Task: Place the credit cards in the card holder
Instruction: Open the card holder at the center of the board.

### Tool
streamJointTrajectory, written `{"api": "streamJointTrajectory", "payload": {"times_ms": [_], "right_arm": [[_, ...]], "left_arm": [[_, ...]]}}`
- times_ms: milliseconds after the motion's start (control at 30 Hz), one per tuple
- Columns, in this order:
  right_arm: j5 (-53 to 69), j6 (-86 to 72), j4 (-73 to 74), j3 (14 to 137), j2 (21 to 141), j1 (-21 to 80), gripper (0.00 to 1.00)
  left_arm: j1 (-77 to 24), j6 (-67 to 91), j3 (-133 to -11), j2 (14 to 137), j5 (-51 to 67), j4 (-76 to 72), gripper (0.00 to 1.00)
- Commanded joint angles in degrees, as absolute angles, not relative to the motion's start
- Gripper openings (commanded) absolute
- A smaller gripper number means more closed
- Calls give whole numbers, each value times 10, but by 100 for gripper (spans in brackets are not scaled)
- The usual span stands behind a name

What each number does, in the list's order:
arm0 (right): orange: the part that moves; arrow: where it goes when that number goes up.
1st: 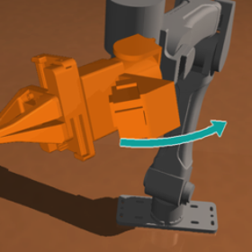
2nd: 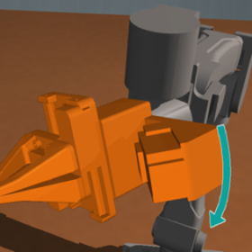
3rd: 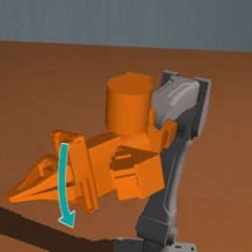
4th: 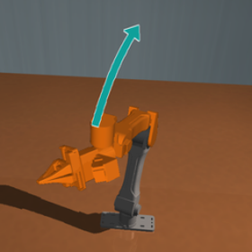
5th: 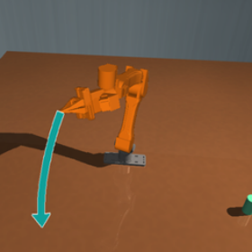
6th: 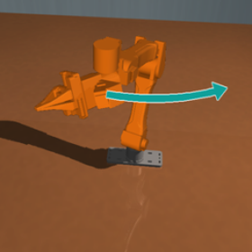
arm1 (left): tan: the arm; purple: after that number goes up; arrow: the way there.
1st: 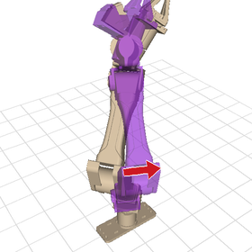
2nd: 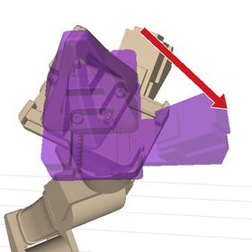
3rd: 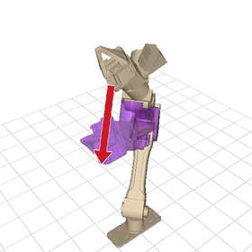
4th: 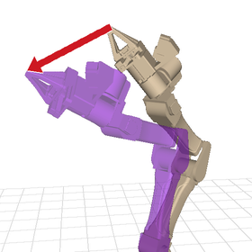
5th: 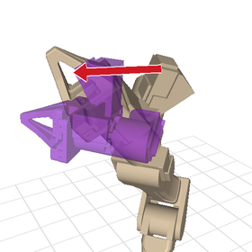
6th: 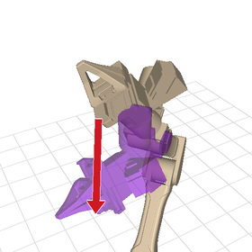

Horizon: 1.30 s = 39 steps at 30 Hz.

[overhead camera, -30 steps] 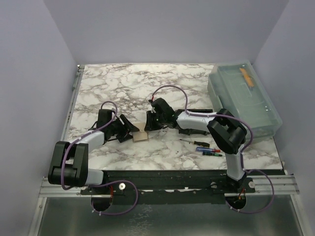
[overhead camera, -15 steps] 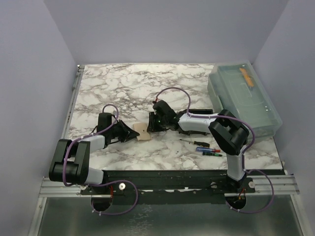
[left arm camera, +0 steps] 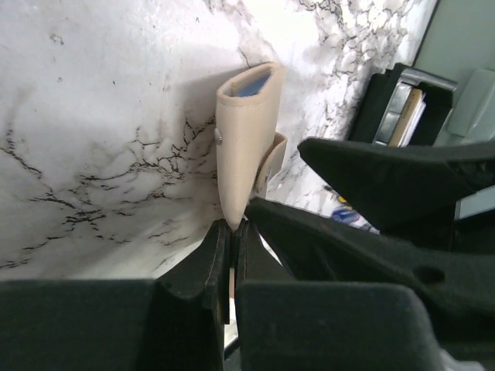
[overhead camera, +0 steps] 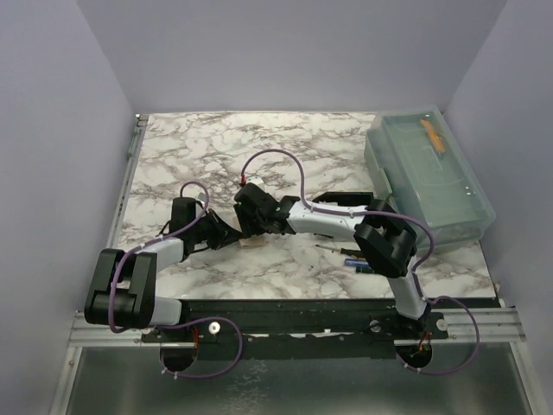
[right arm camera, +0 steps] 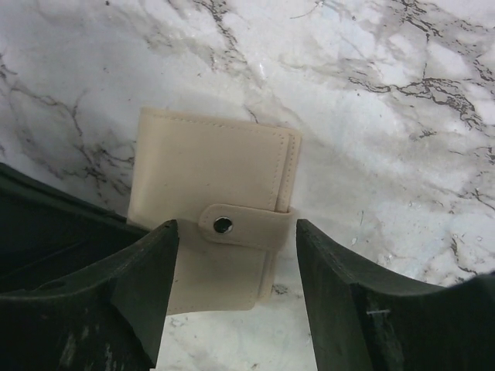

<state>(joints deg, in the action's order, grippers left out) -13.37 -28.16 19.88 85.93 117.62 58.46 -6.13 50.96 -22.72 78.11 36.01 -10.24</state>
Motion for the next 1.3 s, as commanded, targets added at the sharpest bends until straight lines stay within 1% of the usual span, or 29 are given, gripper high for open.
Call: {"api": "streamJointTrajectory", "payload": {"times_ms": [0,133,200,267,433,533,600,667,733,800,867,967,1067,1133,1200,1267], "right_arm": [[-183,-268,244,889,1225,589,63],[-222,-288,269,898,1238,595,58],[-258,-315,292,897,1240,595,54],[-300,-337,315,894,1237,595,47],[-366,-382,359,886,1227,595,41],[-404,-414,378,872,1210,592,34],[-398,-414,364,852,1197,584,32],[-385,-411,353,837,1188,571,28],[-352,-368,304,814,1169,568,27],[-276,-319,208,766,1134,567,30],[-229,-308,152,733,1109,562,36],[-179,-284,119,725,1099,558,47],[-125,-256,77,711,1086,559,62],[-103,-244,46,704,1083,559,68],[-100,-232,40,716,1095,559,72],[-109,-227,43,733,1113,559,72]], "left_arm": [[-65,501,-244,762,369,-108,0],[-65,508,-244,758,366,-107,0],[-65,511,-244,753,358,-102,0],[-65,514,-244,747,346,-90,0],[-65,505,-254,730,303,-37,0],[-65,492,-263,721,271,-3,0],[-65,488,-264,720,268,-1,0],[-65,486,-264,722,274,-1,0],[-65,482,-266,726,288,-3,0],[-65,477,-271,732,301,-4,0],[-65,472,-275,740,309,-4,0],[-65,469,-276,746,314,-4,0],[-65,467,-275,752,320,-5,0],[-65,467,-275,754,322,-5,0],[-64,467,-275,754,322,-6,0],[-65,467,-275,755,322,-6,0]]}}
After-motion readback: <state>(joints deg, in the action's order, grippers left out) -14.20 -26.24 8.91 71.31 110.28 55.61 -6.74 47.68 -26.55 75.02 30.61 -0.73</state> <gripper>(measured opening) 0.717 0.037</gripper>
